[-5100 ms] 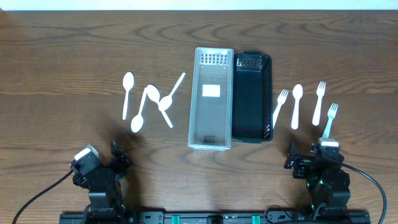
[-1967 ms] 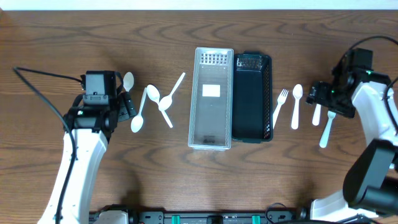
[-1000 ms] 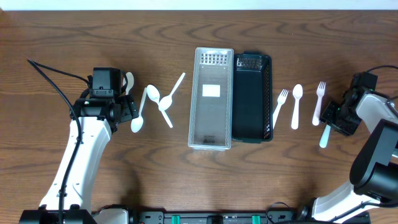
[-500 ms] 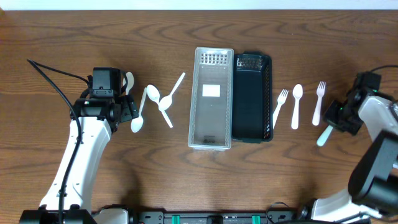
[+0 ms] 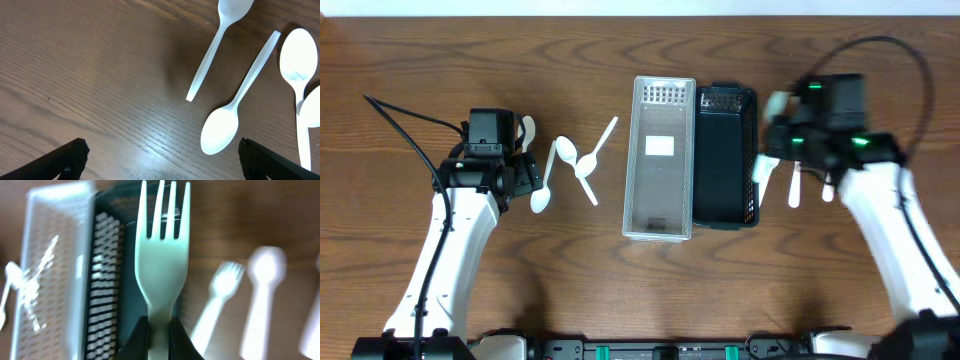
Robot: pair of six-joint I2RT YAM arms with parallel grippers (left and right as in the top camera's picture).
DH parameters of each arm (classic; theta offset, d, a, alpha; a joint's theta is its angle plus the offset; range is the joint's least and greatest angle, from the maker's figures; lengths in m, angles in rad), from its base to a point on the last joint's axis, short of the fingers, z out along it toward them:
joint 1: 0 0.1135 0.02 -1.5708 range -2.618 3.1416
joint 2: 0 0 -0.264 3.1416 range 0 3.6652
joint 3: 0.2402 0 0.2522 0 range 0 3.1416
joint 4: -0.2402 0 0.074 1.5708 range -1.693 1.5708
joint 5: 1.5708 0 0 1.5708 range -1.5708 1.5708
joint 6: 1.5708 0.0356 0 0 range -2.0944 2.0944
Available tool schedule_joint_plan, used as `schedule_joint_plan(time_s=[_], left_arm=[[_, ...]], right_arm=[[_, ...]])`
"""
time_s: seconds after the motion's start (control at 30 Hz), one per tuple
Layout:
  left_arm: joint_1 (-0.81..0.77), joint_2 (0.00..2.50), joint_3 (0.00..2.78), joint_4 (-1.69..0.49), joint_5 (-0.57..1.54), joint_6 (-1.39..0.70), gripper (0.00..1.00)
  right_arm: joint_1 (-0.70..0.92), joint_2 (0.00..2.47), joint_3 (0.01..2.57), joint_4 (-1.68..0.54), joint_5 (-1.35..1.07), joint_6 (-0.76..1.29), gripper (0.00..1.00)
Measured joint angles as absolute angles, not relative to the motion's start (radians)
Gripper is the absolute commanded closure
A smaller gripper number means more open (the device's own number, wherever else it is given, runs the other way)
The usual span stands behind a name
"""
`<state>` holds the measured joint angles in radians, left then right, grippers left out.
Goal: Pack container
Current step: 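Carry the fork left and drop it into the black tray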
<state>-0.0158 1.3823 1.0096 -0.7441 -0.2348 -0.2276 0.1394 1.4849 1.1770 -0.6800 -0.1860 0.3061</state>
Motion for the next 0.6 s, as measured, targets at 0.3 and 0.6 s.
schedule_joint_plan(time_s=[0.3, 0.6], left_arm=[[-0.016, 1.382, 1.01, -0.744, -0.235, -0.228, 0.02], [-0.016, 1.382, 1.01, -0.744, -0.235, -0.228, 0.02]], right_arm=[[0.295, 1.71, 1.177, -0.556, -0.178, 0.33, 0.61], [0.229, 1.699, 1.266, -0.639, -0.139, 0.258, 0.25]])
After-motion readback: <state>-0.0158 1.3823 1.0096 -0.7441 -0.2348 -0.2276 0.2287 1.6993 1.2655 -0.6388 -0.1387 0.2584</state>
